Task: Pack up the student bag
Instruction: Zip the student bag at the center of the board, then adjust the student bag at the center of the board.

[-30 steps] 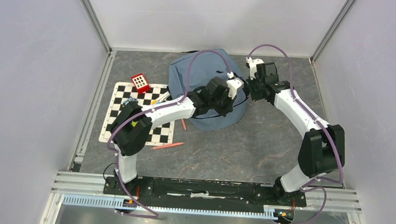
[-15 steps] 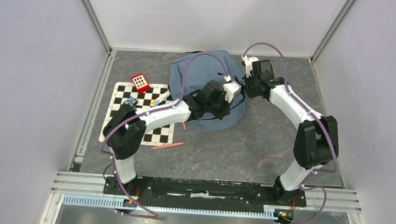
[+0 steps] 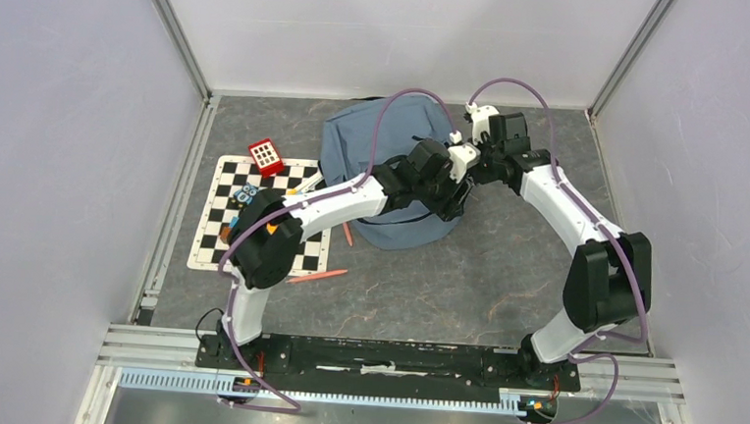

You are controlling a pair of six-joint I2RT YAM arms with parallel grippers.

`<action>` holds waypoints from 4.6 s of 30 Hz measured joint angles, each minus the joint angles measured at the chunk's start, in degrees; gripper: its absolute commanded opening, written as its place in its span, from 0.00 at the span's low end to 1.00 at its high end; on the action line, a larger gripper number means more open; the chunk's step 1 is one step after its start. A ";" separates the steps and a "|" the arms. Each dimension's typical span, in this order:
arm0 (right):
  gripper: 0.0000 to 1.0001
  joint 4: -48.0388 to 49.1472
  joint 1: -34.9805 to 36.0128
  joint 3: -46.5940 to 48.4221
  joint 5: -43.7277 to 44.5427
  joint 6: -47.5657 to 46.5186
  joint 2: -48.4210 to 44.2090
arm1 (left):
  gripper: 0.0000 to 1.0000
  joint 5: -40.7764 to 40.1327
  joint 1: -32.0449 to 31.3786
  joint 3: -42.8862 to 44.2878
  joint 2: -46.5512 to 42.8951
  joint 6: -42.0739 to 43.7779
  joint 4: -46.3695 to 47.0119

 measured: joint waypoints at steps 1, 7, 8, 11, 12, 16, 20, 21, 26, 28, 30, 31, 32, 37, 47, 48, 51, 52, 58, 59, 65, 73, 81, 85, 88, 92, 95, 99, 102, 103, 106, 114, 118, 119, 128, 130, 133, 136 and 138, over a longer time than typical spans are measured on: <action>0.00 0.02 0.02 -0.07 -0.24 0.02 -0.46 | 0.61 0.09 0.02 1.05 1.11 0.00 -0.07; 0.00 -0.24 -0.85 -1.07 0.04 0.66 -0.79 | 0.10 0.04 -0.11 4.42 4.96 1.07 -0.50; 0.00 -0.22 -0.92 -1.20 0.22 0.79 -0.79 | 0.06 0.04 -0.13 4.46 5.11 1.64 -0.46; 0.00 -0.04 -0.81 -1.33 1.07 1.01 -0.79 | 0.02 0.15 -0.15 4.20 5.07 2.03 -0.17; 0.00 0.02 -0.72 -1.33 1.46 0.90 -0.79 | 0.02 0.17 -0.15 3.67 4.90 2.03 0.42; 0.00 0.02 -0.17 -1.38 2.36 0.13 -0.79 | 0.02 0.55 -0.02 0.72 3.48 1.99 2.43; 0.00 0.26 0.83 -1.38 3.28 -0.66 -0.79 | 0.02 1.62 0.24 -2.08 1.99 1.99 4.35; 0.00 0.28 1.05 -1.38 3.50 -0.85 -0.79 | 0.02 1.68 0.26 -2.60 1.57 1.99 4.66; 0.00 2.12 1.60 -1.36 5.70 -1.14 0.26 | 0.02 2.40 0.39 -5.31 -0.66 2.01 5.49; 0.00 2.58 1.60 -1.25 6.58 -1.11 1.29 | 0.02 2.67 0.39 -5.79 -0.92 2.01 5.55; 0.00 2.73 1.62 -0.85 6.93 -1.11 2.34 | 0.02 2.75 0.39 -6.21 -0.92 2.01 5.90; 0.00 2.73 1.66 -0.24 7.23 -1.09 3.08 | 0.02 2.80 0.39 -6.40 -0.94 2.01 6.05; 0.00 2.91 1.66 0.24 7.52 -1.14 3.65 | 0.02 2.89 0.37 -6.56 -1.03 2.01 6.05; 0.00 3.06 1.64 3.80 8.02 -1.40 6.82 | 0.02 2.91 0.37 -7.41 -1.99 2.03 5.95; 0.00 1.29 1.66 9.29 7.63 -1.77 12.26 | 0.02 2.75 0.33 -7.39 -2.51 2.14 5.51; 0.00 0.94 1.66 10.12 7.56 -1.73 12.90 | 0.02 2.71 0.31 -7.39 -2.51 2.19 5.44; 0.00 0.39 1.60 12.39 7.50 -1.25 14.64 | 0.02 2.45 0.20 -7.32 -2.51 2.40 5.33; 0.00 0.11 1.57 13.18 7.52 -1.03 15.19 | 0.02 2.43 0.15 -7.26 -2.51 2.64 5.22; 0.00 3.19 0.85 16.90 9.44 -0.24 18.08 | 0.02 2.89 -0.15 -6.91 -2.73 2.73 2.64; 0.00 4.70 0.35 17.49 10.01 -0.24 18.53 | 0.02 3.13 -0.37 -6.91 -2.82 2.71 1.38; 0.00 10.36 -2.38 19.61 12.33 -0.24 19.26 | 0.03 4.26 -1.73 -6.91 -3.17 2.43 -1.99; 0.40 11.52 -2.51 16.22 10.60 0.52 17.05 | 0.75 3.41 -2.38 -6.10 -4.15 -2.19 -4.15; 0.79 9.81 -2.56 11.80 3.91 2.25 8.79 | 1.00 -4.48 -1.07 -1.05 -10.64 -6.62 -9.31; 0.80 9.62 -2.56 11.72 -1.70 5.03 7.06 | 1.00 -6.82 4.44 1.49 -12.83 -10.82 -10.82; 0.80 10.08 -2.54 9.81 -5.88 8.17 6.97 | 1.00 -6.58 11.93 1.55 -12.70 -15.82 -11.74; 0.80 9.66 -1.81 8.35 -8.83 10.71 7.45 | 1.00 -5.95 19.98 1.55 -10.23 -21.03 -12.39; 0.81 9.68 -0.57 8.35 -10.03 11.82 8.50 | 1.00 -5.95 24.50 1.55 -7.08 -23.69 -12.66; 0.83 8.79 0.94 8.50 -10.49 12.85 10.56 | 1.00 -6.60 26.21 3.56 -2.21 -24.02 -14.60; 0.85 7.08 1.38 8.07 -9.01 13.18 10.95 | 0.99 -7.76 26.27 6.97 1.73 -23.96 -16.35; 0.86 6.88 1.36 7.43 -8.20 13.16 10.60 | 0.96 -8.11 26.27 7.67 2.67 -23.93 -16.63; 0.86 5.70 1.20 3.23 -4.44 13.11 7.76 | 0.84 -8.07 26.27 8.11 4.09 -23.80 -16.85; 0.58 0.00 1.09 -5.14 1.90 13.86 1.51 | 0.32 -6.34 26.49 8.20 5.38 -23.12 -16.92; 0.02 -1.14 1.09 -7.65 1.97 14.62 1.40 | 0.08 -4.92 26.69 7.17 5.38 -22.99 -15.72; 0.00 -1.49 1.09 -7.80 1.95 14.91 1.42 | 0.05 -4.44 26.69 6.80 5.35 -22.93 -15.21; 0.00 -6.73 -2.51 8.28 9.29 10.34 11.58 | 0.02 -0.72 22.91 1.95 2.34 -20.70 -11.45; 0.00 -6.64 -3.52 14.34 10.97 8.83 15.30 | 0.02 1.81 20.90 1.49 2.10 -20.04 -11.30; 0.08 -4.90 -4.66 22.38 12.59 6.51 20.37 | 0.10 7.54 17.42 1.42 2.10 -18.08 -11.10; 0.38 -2.36 -4.70 27.08 12.44 5.11 24.02 | 0.32 13.31 14.05 1.77 2.10 -15.96 -10.62; 0.57 -0.76 -4.57 29.20 11.67 5.22 25.66 | 0.48 16.46 12.50 2.62 2.10 -14.93 -10.67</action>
